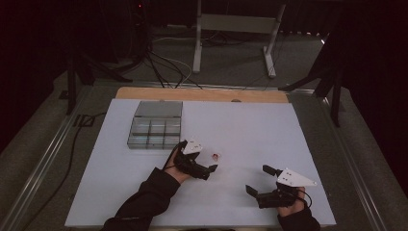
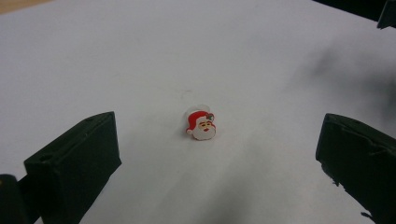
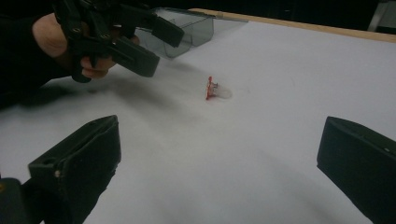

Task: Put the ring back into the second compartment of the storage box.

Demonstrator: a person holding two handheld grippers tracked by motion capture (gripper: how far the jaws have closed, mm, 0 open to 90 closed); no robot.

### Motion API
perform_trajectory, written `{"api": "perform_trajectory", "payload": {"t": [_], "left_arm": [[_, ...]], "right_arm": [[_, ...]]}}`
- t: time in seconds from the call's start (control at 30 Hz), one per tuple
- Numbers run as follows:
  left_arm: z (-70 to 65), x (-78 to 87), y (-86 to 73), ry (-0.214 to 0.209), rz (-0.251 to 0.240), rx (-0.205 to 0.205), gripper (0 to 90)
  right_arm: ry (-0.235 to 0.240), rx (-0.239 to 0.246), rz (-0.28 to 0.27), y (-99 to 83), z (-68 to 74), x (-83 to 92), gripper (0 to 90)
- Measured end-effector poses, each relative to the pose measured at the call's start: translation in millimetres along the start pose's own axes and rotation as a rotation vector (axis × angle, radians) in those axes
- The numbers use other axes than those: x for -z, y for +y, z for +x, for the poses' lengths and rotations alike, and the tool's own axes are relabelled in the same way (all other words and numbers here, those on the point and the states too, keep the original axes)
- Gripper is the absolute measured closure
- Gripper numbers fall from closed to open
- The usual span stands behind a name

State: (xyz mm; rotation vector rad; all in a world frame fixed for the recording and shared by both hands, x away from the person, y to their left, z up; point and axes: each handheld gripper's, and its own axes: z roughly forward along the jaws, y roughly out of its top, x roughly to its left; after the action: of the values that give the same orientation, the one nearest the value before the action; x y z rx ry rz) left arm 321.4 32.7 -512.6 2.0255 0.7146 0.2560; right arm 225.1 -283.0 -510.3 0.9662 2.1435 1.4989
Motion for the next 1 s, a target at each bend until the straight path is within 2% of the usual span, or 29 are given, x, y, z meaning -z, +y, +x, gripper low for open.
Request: {"api": "perform_trajectory", "payload": {"t": [0.23, 0.4, 0.53, 0.6, 0.93, 0.97, 1.0], "left_arm": [[-2.5, -11.3, 5.5, -0.019, 0.049, 0.001, 0.2], [-0.2, -19.2, 6.7, -0.008, 0.080, 0.012, 0.4], [1.4, -24.0, 7.6, -0.008, 0.086, 0.026, 1.5], [1.0, -27.1, 8.2, -0.009, 0.104, 0.018, 2.0], [-0.4, -40.3, 8.8, 0.047, 0.173, 0.010, 10.1], [-0.7, -40.7, 8.8, 0.049, 0.175, 0.008, 16.0], [-1.1, -41.3, 8.9, 0.054, 0.181, 0.005, 16.0]], "right_arm": [[0.002, 0.001, 0.001, 0.0, 0.5, -0.1, 0.0], [0.003, 0.000, 0.000, 0.0, 0.3, 0.0, 0.0], [0.004, 0.000, -0.002, 0.2, 0.1, 0.2, 0.0], [0.005, -0.001, -0.001, 0.0, 0.0, 0.2, 0.0], [0.008, -0.001, 0.000, 0.0, 0.1, -0.1, 0.0], [0.009, 0.000, 0.000, 0.1, 0.2, 0.0, 0.0], [0.009, 0.000, 0.000, 0.1, 0.2, 0.0, 0.0]]}}
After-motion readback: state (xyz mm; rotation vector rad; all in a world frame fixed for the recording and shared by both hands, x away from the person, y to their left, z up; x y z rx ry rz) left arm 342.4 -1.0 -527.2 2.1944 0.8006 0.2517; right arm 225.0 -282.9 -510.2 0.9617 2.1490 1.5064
